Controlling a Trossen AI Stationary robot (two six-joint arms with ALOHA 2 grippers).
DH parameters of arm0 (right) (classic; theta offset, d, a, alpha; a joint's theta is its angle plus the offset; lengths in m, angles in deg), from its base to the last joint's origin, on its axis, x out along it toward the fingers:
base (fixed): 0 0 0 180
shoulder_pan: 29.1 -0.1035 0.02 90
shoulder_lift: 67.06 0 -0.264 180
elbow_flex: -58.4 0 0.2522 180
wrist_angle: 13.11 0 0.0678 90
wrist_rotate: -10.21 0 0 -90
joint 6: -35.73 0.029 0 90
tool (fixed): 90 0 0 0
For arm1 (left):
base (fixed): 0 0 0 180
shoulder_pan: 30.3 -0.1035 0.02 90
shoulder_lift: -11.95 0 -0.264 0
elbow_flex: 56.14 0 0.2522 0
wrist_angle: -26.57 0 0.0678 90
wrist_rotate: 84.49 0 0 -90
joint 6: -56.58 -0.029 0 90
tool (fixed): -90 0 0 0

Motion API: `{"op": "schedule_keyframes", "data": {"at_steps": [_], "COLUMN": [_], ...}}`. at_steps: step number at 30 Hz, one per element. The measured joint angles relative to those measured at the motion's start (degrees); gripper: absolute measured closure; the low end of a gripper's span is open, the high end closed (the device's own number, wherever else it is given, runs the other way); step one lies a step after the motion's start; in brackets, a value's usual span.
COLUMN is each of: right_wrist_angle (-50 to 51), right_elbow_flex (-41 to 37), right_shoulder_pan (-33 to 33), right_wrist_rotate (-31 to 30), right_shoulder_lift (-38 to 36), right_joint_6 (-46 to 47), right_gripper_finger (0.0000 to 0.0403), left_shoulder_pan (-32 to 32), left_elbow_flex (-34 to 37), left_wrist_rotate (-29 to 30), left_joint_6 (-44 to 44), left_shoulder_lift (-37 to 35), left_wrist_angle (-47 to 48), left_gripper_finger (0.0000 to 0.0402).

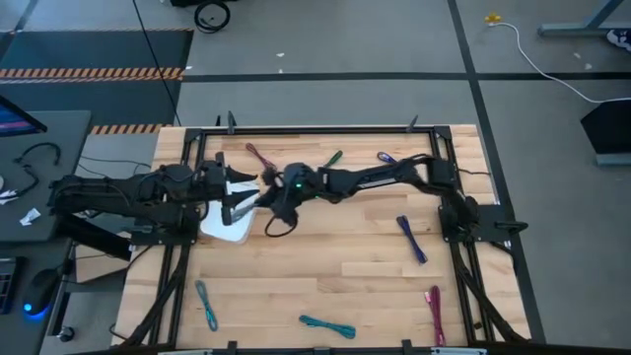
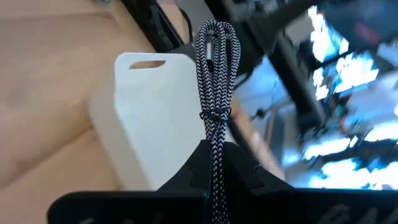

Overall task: Pick and place USB-C Cables
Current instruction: Put the white and patterned charger cable into the white bin, then put the top pink charger cable into the white bin

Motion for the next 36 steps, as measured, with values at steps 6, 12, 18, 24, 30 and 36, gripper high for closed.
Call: {"op": "schedule_keyframes", "data": {"at_steps": [6,12,18,24,30,36], "right_wrist_angle": [-2.1,-3.0,-0.7,-0.1,-0.2,-1.0], "right_elbow_flex": [11.3,20.8,23.0,23.1,23.1,23.1], "right_shoulder_pan": [0.0,0.0,0.0,0.0,0.2,0.1], "right_wrist_rotate": [1.3,1.0,1.0,1.4,2.8,-2.6], "right_shoulder_lift": [11.3,21.0,23.5,23.3,23.3,22.0], "right_joint_6": [-9.3,-17.7,-22.6,-22.2,-21.8,-14.1], "right_gripper_finger": [0.0384,0.0382,0.0377,0.035,0.0288,0.023], "left_shoulder_pan": [0.0,0.0,0.0,0.1,0.1,0.1], "left_elbow_flex": [0.0,0.0,0.0,0.0,0.0,0.0], "left_wrist_rotate": [0.0,0.0,0.0,0.0,0.0,0.0], "left_joint_6": [1.8,3.3,3.4,3.4,4.5,5.8], "left_shoulder_lift": [0.0,0.0,0.0,0.0,0.0,-0.2], "left_wrist_angle": [1.4,1.6,1.6,1.6,1.6,1.4], "left_gripper_finger": [0.0228,0.0229,0.0229,0.0228,0.0229,0.023]}}
